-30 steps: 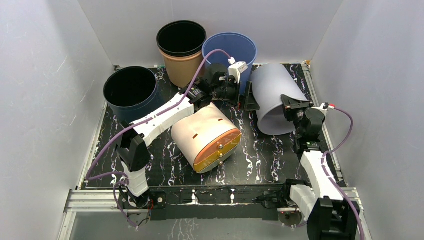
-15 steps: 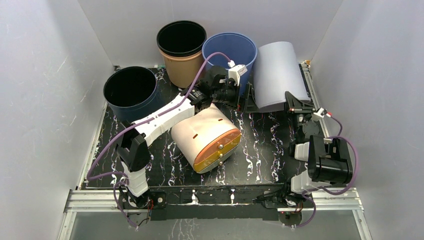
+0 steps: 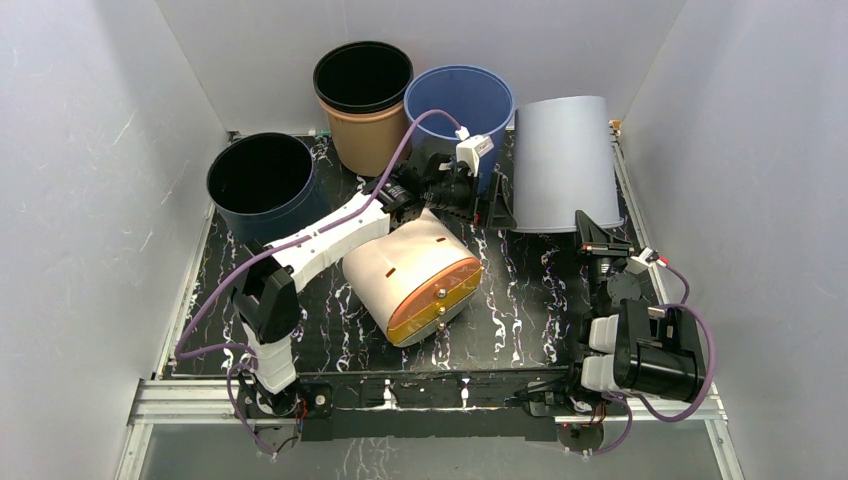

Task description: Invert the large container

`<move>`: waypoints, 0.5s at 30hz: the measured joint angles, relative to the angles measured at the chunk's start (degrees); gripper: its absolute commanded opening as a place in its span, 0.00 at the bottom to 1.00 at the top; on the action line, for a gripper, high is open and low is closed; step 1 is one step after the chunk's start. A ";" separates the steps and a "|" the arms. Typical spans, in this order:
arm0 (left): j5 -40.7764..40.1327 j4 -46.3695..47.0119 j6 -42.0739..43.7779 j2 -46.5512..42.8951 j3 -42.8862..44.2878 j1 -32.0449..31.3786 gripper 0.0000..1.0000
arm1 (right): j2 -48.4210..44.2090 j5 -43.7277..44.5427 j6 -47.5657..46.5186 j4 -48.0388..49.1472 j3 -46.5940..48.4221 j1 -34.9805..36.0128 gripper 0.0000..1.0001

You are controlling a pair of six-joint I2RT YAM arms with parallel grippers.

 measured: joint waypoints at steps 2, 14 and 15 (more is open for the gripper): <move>0.02 0.09 -0.07 -0.02 -0.42 0.00 0.98 | -1.57 -0.31 -0.35 -0.07 -0.20 0.00 0.13; 0.04 0.44 -0.13 -0.44 -2.78 0.00 0.98 | -19.80 -2.49 -4.76 -8.81 -1.97 0.00 0.14; 0.02 0.44 -0.13 -0.44 -2.78 0.00 0.98 | -19.80 -2.62 -4.81 -8.92 -1.97 0.00 0.12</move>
